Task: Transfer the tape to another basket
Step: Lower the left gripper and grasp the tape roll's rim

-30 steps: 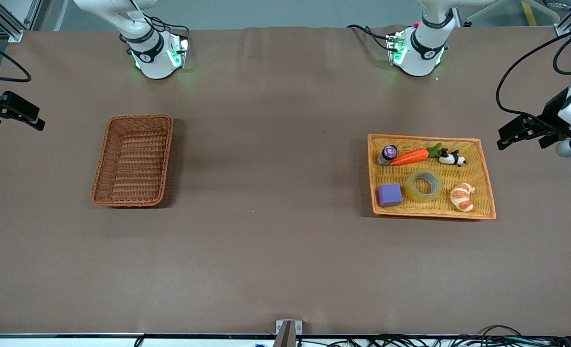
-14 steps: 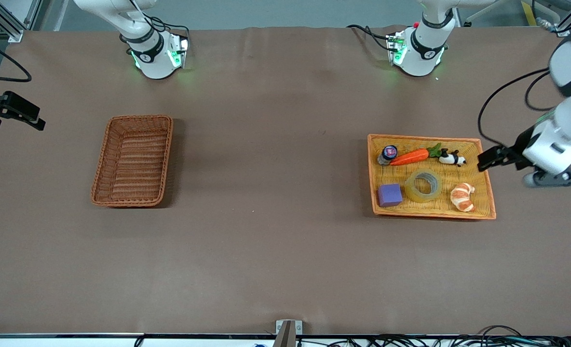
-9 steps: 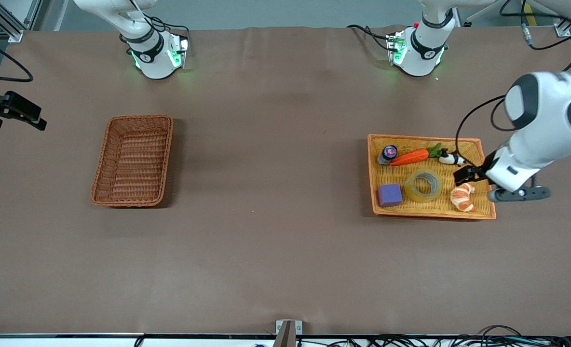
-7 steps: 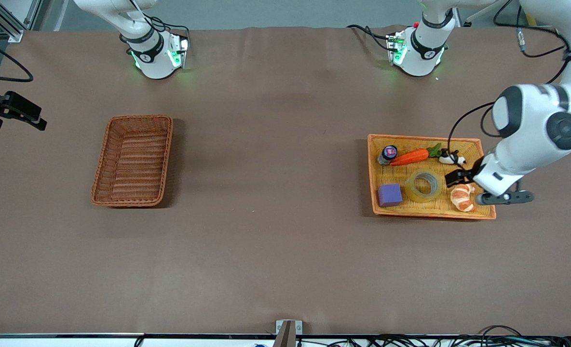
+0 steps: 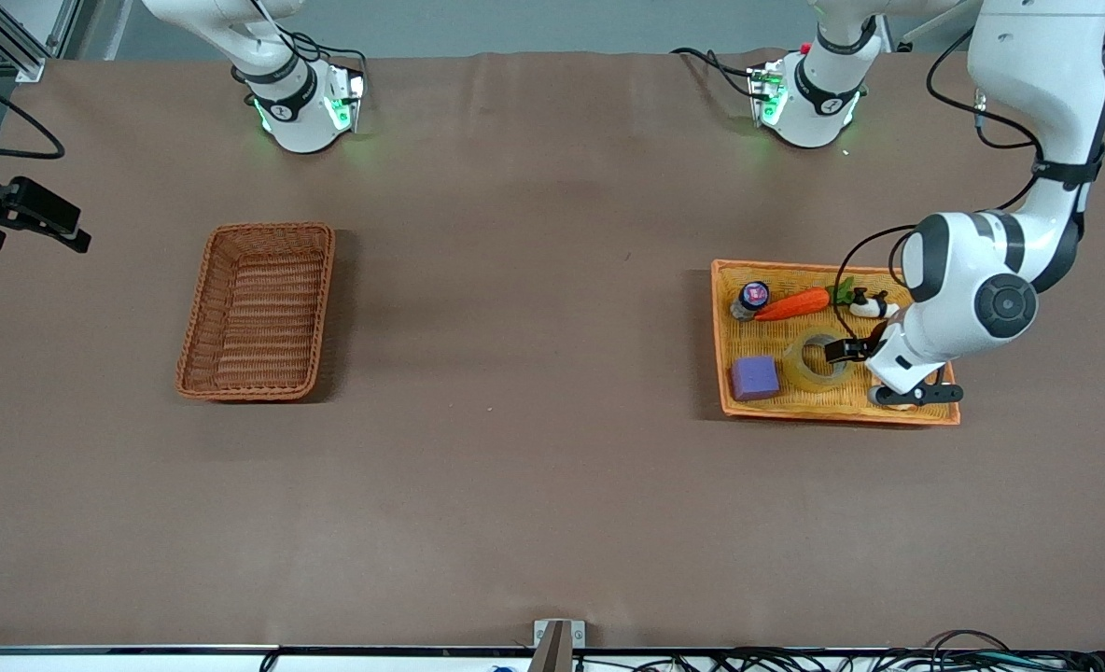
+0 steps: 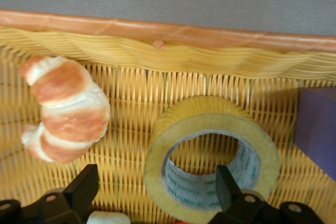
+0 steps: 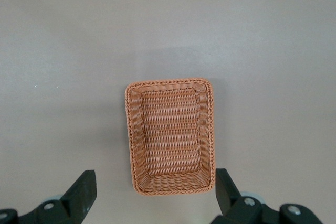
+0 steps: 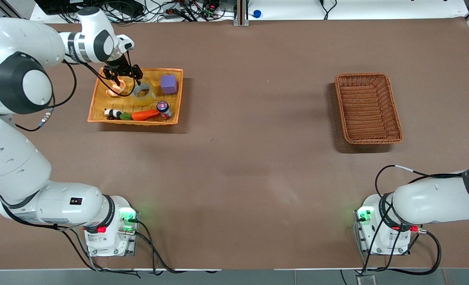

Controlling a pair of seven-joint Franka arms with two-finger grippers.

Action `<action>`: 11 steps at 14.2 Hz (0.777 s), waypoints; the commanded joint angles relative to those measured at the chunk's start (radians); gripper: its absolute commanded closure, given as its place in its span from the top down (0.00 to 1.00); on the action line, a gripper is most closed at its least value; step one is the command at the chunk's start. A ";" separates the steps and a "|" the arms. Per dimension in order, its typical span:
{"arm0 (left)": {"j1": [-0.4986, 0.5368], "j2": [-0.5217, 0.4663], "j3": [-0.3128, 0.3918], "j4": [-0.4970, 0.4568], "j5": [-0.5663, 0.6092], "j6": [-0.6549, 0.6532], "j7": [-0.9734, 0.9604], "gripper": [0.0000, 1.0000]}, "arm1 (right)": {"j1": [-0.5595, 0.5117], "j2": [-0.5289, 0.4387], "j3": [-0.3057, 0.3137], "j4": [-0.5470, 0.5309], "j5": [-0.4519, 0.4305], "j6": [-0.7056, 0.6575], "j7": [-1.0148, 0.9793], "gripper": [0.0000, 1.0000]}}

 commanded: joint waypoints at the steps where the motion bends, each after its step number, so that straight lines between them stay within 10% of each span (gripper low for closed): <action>1: -0.004 0.036 0.002 -0.042 0.017 0.098 0.013 0.97 | 0.005 -0.022 0.000 -0.022 -0.008 0.007 0.005 1.00; 4: -0.003 0.045 0.002 -0.073 0.016 0.143 0.013 0.80 | 0.005 -0.022 0.000 -0.021 -0.008 0.007 0.005 1.00; 8: -0.004 0.033 0.004 -0.070 0.016 0.114 0.008 0.08 | 0.005 -0.022 -0.001 -0.021 -0.008 0.010 0.005 1.00; 11: 0.002 -0.008 0.002 -0.064 0.016 0.104 0.008 0.00 | 0.005 -0.022 0.000 -0.021 -0.008 0.007 0.005 1.00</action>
